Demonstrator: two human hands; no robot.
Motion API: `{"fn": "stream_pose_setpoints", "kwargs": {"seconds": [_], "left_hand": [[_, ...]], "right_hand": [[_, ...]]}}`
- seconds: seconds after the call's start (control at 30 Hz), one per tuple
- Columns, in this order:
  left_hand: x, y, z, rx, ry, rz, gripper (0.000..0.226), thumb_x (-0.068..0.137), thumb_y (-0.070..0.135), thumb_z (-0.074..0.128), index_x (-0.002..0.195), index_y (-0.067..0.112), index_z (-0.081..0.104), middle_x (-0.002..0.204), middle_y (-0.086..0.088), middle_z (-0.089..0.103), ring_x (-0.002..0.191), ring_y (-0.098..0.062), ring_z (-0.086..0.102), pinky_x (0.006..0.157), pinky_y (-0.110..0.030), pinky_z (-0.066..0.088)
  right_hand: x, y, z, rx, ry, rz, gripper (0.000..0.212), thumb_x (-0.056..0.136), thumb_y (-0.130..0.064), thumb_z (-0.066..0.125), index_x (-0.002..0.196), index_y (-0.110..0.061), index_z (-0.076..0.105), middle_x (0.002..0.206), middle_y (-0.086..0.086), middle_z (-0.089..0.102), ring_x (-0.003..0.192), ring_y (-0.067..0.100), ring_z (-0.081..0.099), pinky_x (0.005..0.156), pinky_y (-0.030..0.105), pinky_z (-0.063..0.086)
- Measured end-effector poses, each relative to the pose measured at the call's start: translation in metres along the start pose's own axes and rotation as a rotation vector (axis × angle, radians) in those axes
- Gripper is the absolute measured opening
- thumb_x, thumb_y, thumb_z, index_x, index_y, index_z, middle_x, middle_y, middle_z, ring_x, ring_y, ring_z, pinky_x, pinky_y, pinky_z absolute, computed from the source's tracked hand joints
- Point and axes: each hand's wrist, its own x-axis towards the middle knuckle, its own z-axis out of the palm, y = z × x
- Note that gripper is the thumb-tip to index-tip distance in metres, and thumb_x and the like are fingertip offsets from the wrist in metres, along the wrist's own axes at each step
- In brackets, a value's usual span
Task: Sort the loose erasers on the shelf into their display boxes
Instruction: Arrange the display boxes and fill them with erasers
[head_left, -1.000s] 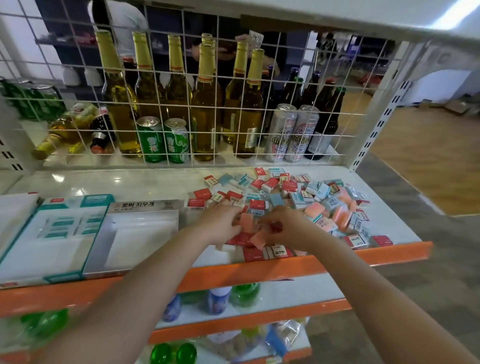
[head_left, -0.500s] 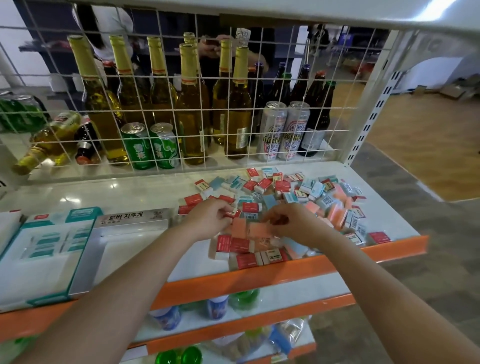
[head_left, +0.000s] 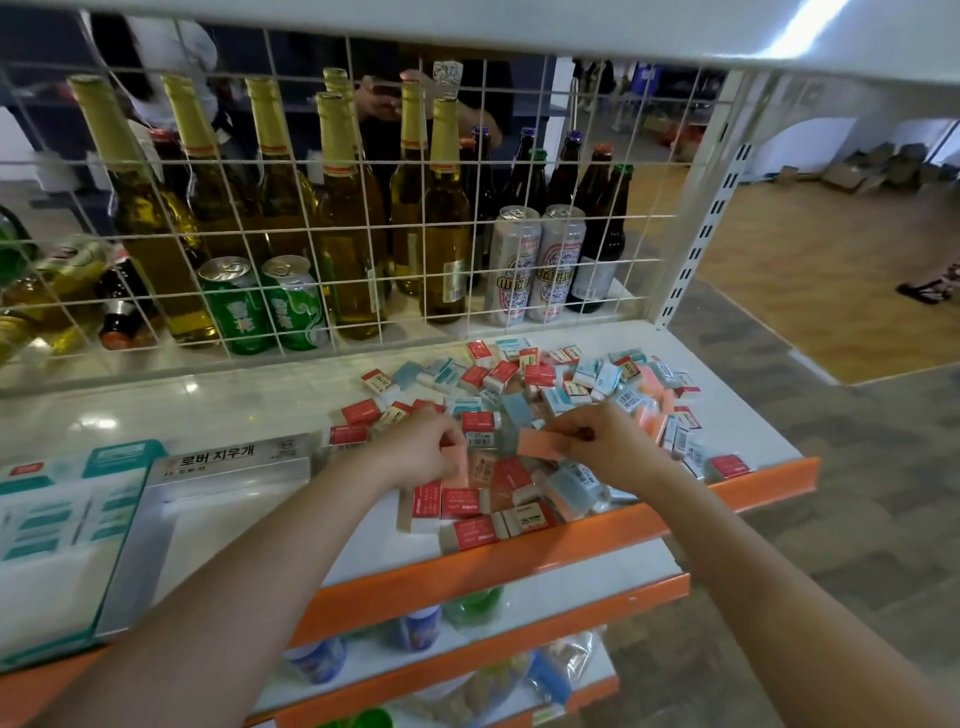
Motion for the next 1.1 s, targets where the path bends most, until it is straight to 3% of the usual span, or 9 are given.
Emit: {"fn": "stream_pose_setpoints", "kwargs": {"seconds": [0.2, 0.33, 0.4, 0.47, 0.57, 0.67, 0.83, 0.93, 1.1], "left_hand": [[-0.003, -0.005, -0.001, -0.194, 0.081, 0.004, 0.014, 0.084, 0.012, 0.064, 0.093, 0.020, 0.059, 0.105, 0.000, 0.060, 0.095, -0.014, 0.056, 0.081, -0.029, 0.048], [-0.005, -0.010, -0.009, -0.383, 0.181, -0.060, 0.016, 0.085, 0.005, 0.062, 0.091, 0.019, 0.061, 0.096, 0.002, 0.058, 0.098, -0.020, 0.059, 0.082, -0.036, 0.054], [-0.010, -0.014, -0.014, -0.478, 0.231, -0.106, 0.020, 0.087, 0.000, 0.058, 0.098, 0.016, 0.063, 0.091, 0.003, 0.055, 0.095, -0.023, 0.060, 0.080, -0.041, 0.056], [-0.014, -0.018, -0.018, -0.526, 0.265, -0.123, 0.025, 0.087, -0.003, 0.055, 0.107, 0.010, 0.064, 0.095, -0.002, 0.057, 0.090, -0.022, 0.061, 0.073, -0.036, 0.058], [-0.019, -0.025, -0.020, -0.557, 0.302, -0.122, 0.026, 0.087, -0.007, 0.054, 0.107, 0.006, 0.064, 0.099, -0.007, 0.061, 0.083, -0.016, 0.061, 0.063, -0.022, 0.056], [-0.021, -0.030, -0.020, -0.476, 0.348, -0.115, 0.025, 0.086, -0.004, 0.056, 0.105, 0.008, 0.066, 0.097, -0.003, 0.062, 0.090, -0.015, 0.059, 0.072, -0.024, 0.052], [-0.021, -0.030, -0.016, -0.443, 0.367, -0.134, 0.024, 0.086, 0.000, 0.056, 0.105, 0.012, 0.065, 0.091, 0.003, 0.059, 0.093, -0.017, 0.059, 0.078, -0.031, 0.052], [-0.020, -0.028, -0.013, -0.426, 0.394, -0.133, 0.020, 0.088, 0.005, 0.058, 0.104, 0.014, 0.064, 0.093, 0.002, 0.060, 0.091, -0.017, 0.059, 0.064, -0.021, 0.047], [-0.018, -0.016, -0.005, -0.350, 0.400, -0.069, 0.022, 0.088, 0.003, 0.055, 0.106, 0.010, 0.064, 0.097, 0.002, 0.059, 0.079, -0.006, 0.052, 0.053, -0.004, 0.042]], "right_hand": [[-0.001, -0.007, 0.004, -0.017, 0.024, 0.007, 0.022, 0.086, -0.006, 0.060, 0.106, -0.009, 0.070, 0.097, 0.006, 0.069, 0.081, 0.015, 0.058, 0.082, 0.034, 0.051], [0.000, -0.012, 0.008, 0.046, 0.015, 0.036, 0.023, 0.088, -0.007, 0.058, 0.109, -0.009, 0.068, 0.093, 0.004, 0.068, 0.071, 0.008, 0.058, 0.071, 0.018, 0.050], [0.001, -0.015, 0.012, 0.075, 0.009, 0.042, 0.022, 0.089, -0.006, 0.057, 0.109, -0.009, 0.068, 0.088, 0.005, 0.068, 0.069, 0.012, 0.060, 0.074, 0.025, 0.055], [0.001, -0.020, 0.015, 0.083, -0.001, 0.045, 0.023, 0.089, -0.005, 0.056, 0.108, -0.008, 0.067, 0.086, 0.004, 0.066, 0.074, 0.015, 0.060, 0.080, 0.033, 0.054], [0.003, -0.023, 0.022, 0.006, -0.011, 0.030, 0.024, 0.089, -0.006, 0.054, 0.109, -0.009, 0.067, 0.101, 0.006, 0.068, 0.083, 0.012, 0.056, 0.075, 0.026, 0.047], [0.003, -0.026, 0.026, -0.102, -0.021, 0.025, 0.026, 0.088, -0.007, 0.053, 0.109, -0.012, 0.067, 0.107, 0.004, 0.066, 0.085, 0.013, 0.056, 0.073, 0.023, 0.045], [-0.003, -0.026, 0.026, -0.156, -0.075, 0.003, 0.035, 0.086, -0.011, 0.053, 0.118, -0.023, 0.058, 0.084, 0.006, 0.063, 0.067, 0.015, 0.052, 0.059, 0.027, 0.046], [-0.003, -0.025, 0.028, -0.192, -0.124, -0.044, 0.044, 0.086, -0.011, 0.050, 0.126, -0.028, 0.051, 0.062, -0.005, 0.046, 0.051, 0.009, 0.040, 0.048, 0.020, 0.034], [-0.004, -0.026, 0.027, -0.137, -0.097, -0.054, 0.026, 0.089, -0.015, 0.049, 0.113, -0.023, 0.057, 0.065, -0.001, 0.050, 0.053, 0.012, 0.042, 0.049, 0.022, 0.033]]}}
